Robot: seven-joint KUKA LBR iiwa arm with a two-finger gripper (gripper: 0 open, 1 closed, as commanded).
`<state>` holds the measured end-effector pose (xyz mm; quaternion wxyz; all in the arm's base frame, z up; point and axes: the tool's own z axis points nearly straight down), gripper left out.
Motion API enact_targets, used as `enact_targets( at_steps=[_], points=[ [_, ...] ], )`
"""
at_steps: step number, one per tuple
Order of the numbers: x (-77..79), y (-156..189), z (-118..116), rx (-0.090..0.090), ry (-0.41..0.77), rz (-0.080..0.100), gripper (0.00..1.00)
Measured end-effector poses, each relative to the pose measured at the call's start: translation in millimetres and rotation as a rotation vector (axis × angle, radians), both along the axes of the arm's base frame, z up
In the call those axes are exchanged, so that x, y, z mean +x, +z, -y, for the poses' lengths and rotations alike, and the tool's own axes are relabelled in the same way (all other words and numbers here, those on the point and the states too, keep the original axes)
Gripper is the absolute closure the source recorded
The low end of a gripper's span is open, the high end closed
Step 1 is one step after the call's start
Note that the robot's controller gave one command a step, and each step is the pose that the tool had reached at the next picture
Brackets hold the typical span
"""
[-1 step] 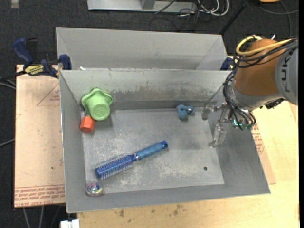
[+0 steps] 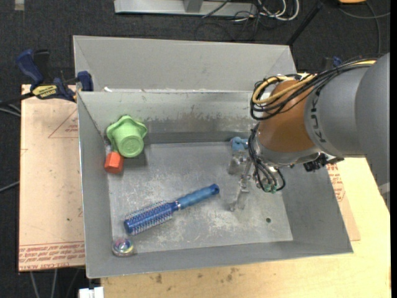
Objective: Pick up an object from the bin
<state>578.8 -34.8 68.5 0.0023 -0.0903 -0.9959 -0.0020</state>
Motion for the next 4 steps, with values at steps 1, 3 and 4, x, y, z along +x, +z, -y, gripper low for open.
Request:
enact_targets(
  at_steps=[1,3,4],
  points=[
    [21.4,5,-81,-0.001,0.204,0.009,0.00],
    [-34.1,2,-84,-0.003,0.249,0.006,1.00],
    [-69.0,100,-67,-0.004,0.307,0.011,1.00]
  ],
)
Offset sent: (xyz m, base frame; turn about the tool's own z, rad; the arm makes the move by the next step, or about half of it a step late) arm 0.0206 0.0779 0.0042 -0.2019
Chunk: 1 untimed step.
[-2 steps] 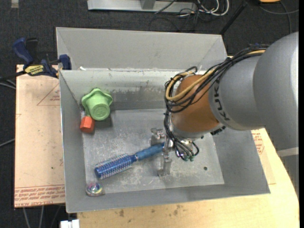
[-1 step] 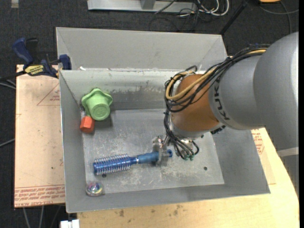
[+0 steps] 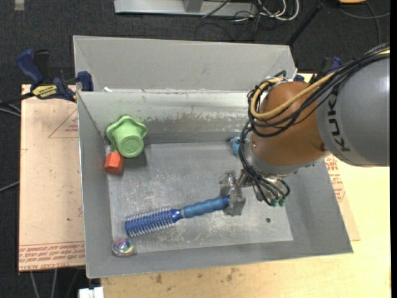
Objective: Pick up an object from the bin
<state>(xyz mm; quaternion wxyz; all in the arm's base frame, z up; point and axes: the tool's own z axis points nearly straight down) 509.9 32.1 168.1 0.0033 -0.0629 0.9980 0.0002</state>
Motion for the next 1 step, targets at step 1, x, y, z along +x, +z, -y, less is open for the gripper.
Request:
enact_targets(
  at_steps=[1],
  points=[
    [35.2,124.6,33.2,-0.001,0.002,0.007,1.00]
  ],
)
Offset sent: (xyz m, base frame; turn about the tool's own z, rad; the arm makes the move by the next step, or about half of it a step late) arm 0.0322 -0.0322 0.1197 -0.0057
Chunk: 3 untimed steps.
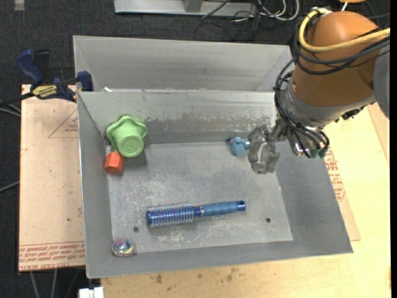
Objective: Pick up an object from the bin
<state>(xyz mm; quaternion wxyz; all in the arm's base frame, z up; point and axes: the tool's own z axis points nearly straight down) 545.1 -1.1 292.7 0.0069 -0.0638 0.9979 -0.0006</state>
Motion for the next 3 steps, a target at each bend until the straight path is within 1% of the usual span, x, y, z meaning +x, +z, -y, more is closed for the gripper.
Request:
enact_targets(
  at_steps=[1,2,3],
  points=[
    [-19.5,-78,-17,0.003,-0.207,-0.019,1.00],
    [-18.3,-76,-17,0.002,-0.207,-0.014,0.00],
    [-30.2,-227,-30,0.002,-0.207,-0.020,0.00]
  ],
)
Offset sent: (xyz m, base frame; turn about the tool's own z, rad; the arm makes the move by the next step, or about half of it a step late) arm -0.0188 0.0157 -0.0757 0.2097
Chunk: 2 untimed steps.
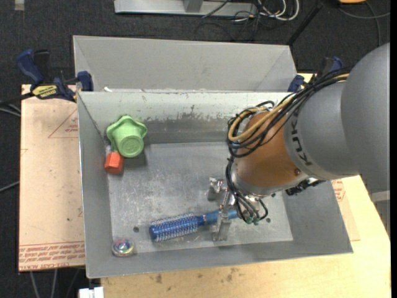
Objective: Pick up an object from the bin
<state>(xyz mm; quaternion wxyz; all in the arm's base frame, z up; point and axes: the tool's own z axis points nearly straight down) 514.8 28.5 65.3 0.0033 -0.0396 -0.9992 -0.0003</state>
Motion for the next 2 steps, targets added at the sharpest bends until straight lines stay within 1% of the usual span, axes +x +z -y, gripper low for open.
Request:
enact_targets(
  at_steps=[1,2],
  points=[
    [2.0,4.6,0.1,0.000,0.000,0.007,1.00],
    [2.0,4.6,0.0,0.000,0.000,0.007,1.00]
  ],
)
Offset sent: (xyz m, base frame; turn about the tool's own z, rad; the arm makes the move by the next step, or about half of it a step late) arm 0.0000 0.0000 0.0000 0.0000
